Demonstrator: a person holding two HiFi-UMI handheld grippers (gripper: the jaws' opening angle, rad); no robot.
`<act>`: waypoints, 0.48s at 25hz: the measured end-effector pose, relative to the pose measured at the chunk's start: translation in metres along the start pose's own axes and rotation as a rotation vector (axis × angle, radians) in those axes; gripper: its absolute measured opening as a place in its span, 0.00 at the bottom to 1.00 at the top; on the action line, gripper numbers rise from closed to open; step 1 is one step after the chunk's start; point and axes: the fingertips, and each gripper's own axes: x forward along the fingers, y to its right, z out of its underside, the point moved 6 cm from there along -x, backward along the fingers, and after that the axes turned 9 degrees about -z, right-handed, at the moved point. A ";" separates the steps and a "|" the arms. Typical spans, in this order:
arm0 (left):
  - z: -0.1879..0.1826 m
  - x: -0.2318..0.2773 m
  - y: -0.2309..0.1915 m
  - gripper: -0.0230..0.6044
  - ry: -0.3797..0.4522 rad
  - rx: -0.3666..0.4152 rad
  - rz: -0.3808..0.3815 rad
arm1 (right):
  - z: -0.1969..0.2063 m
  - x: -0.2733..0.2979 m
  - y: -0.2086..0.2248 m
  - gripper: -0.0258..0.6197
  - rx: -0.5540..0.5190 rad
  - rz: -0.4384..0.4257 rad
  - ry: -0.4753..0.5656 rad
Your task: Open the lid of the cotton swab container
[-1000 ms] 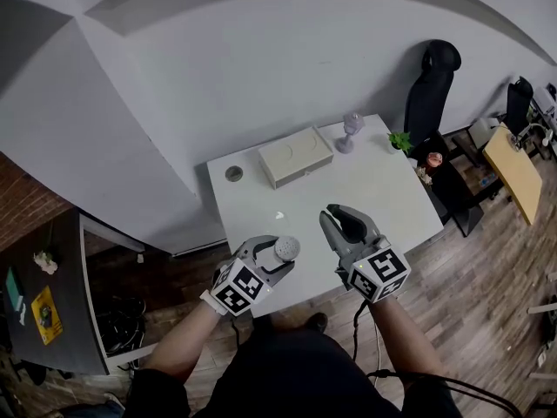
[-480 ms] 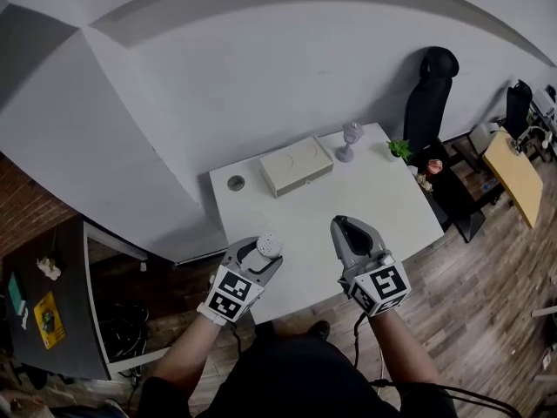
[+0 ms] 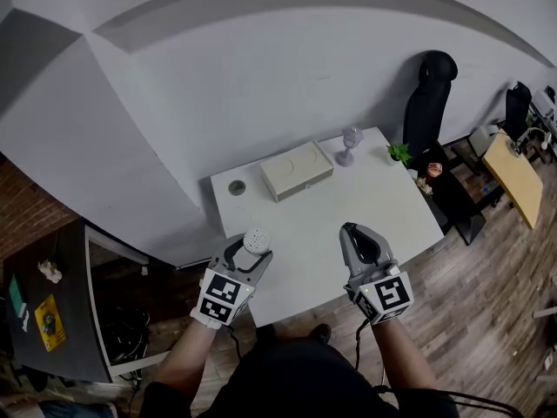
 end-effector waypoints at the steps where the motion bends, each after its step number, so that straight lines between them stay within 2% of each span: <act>1: -0.001 -0.001 -0.002 0.43 0.003 -0.002 -0.005 | 0.001 -0.001 0.001 0.07 -0.003 0.005 0.000; 5: -0.006 -0.003 -0.005 0.43 0.015 -0.015 -0.006 | 0.001 -0.002 0.004 0.07 -0.005 0.015 -0.003; 12: -0.008 -0.003 -0.006 0.43 0.019 0.006 -0.008 | 0.001 -0.001 0.003 0.07 -0.017 0.016 -0.013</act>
